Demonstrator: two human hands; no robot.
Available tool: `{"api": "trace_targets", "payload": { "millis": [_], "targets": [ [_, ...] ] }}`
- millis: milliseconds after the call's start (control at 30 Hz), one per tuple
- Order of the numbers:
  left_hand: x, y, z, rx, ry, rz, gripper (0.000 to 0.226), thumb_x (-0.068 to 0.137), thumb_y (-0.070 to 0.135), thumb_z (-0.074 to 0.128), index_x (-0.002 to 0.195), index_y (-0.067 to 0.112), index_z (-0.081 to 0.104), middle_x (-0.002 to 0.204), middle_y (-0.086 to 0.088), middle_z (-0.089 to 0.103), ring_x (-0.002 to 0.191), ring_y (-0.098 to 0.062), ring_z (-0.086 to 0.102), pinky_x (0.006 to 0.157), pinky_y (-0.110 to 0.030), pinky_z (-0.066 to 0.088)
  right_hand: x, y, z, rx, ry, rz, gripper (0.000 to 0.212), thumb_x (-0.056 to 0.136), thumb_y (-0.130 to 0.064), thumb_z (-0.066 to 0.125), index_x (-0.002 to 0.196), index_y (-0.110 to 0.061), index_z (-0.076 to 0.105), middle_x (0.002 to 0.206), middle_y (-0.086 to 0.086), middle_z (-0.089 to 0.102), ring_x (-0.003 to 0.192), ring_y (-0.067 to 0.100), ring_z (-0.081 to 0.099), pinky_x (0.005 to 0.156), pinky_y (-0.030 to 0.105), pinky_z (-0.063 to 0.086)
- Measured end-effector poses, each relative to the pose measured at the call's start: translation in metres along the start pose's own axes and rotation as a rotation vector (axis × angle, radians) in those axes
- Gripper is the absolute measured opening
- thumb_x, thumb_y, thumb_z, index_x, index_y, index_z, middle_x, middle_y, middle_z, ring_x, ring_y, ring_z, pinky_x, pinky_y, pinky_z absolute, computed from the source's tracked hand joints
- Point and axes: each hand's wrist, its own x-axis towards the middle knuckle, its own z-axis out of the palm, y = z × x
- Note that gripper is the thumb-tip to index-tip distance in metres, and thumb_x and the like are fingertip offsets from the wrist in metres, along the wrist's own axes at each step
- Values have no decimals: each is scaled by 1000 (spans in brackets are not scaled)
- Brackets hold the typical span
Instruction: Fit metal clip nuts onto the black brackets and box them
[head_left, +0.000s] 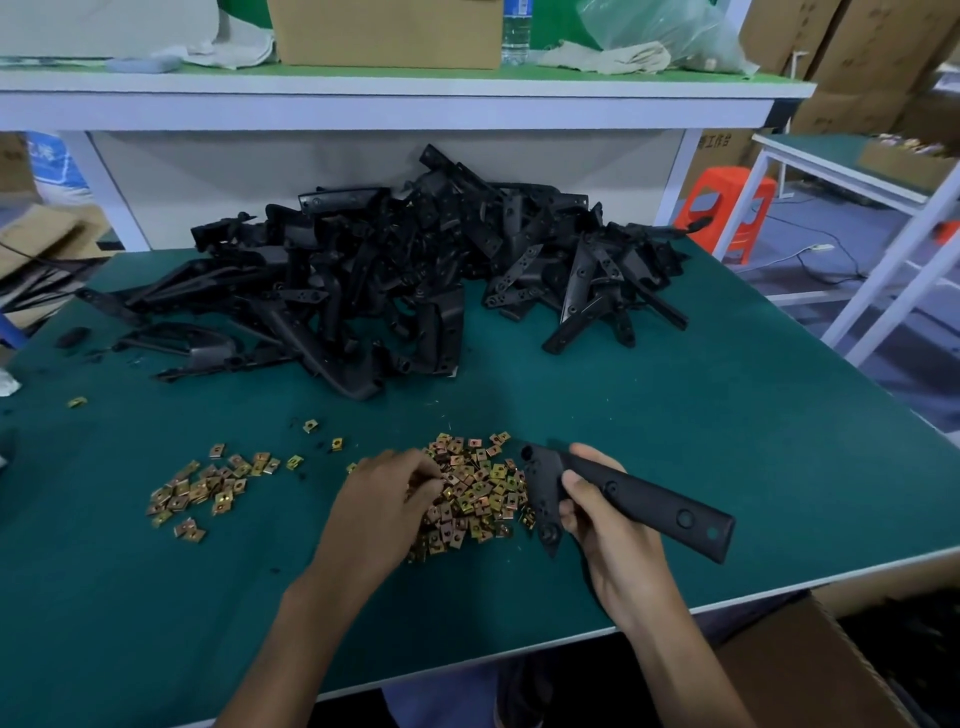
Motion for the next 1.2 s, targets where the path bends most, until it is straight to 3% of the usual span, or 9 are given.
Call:
{"api": "trace_targets", "payload": {
  "millis": [100,233,333,500,700,833,967,1200],
  "targets": [
    [-5,7,-2,-327,24,-106,6,95,29,66,94,33,70,89,21,71,91,5,64,72,-8,45,-3,0,3,81,-14,35,32,91,-9,68,122,-16,71,98,3,77,74,7,68,67,17,55],
    [-25,28,13,-859,-80,-294,16,98,19,63,96,29,75,93,5,77,86,-8,71,72,-20,56,-3,3,10,203,-23,97,45,80,-16,73,125,-12,72,119,14,74,95,17,70,82,27,61],
    [-38,38,25,-1096,-81,-410,16,98,10,62,102,16,76,90,-7,78,80,-15,72,68,-21,56,-4,7,10,276,-53,143,45,83,-14,69,128,-8,68,121,16,73,98,18,74,75,26,60],
    [-47,51,38,-1124,-126,-378,31,101,5,56,115,28,72,79,2,69,70,-7,56,68,-18,49,-5,9,4,243,-161,162,37,85,-15,68,122,-13,74,121,13,74,99,15,74,76,25,60],
    [-52,61,46,-1178,-127,-424,10,96,3,63,99,10,70,82,-3,73,74,-10,66,67,-20,53,-6,9,0,219,-229,177,47,87,-12,66,134,-15,65,121,14,73,95,18,74,74,29,61],
    [-52,64,46,-1293,-149,-446,21,97,3,60,100,14,77,78,-6,69,68,-10,63,64,-20,53,-6,10,0,201,-257,199,43,86,-14,67,129,-18,71,110,16,75,81,19,73,71,30,61],
    [-52,66,44,-1352,-181,-455,27,98,1,57,100,15,80,74,-4,65,65,-8,57,62,-19,51,-6,10,0,187,-261,190,39,81,-18,72,119,-24,77,110,11,76,82,14,72,77,27,60],
    [-52,63,41,-1261,-256,-400,23,97,2,60,102,12,79,75,0,66,65,-6,56,64,-19,48,-6,9,-1,163,-286,183,44,85,-13,71,129,-18,71,128,19,69,102,23,72,84,31,61]
  ]
}}
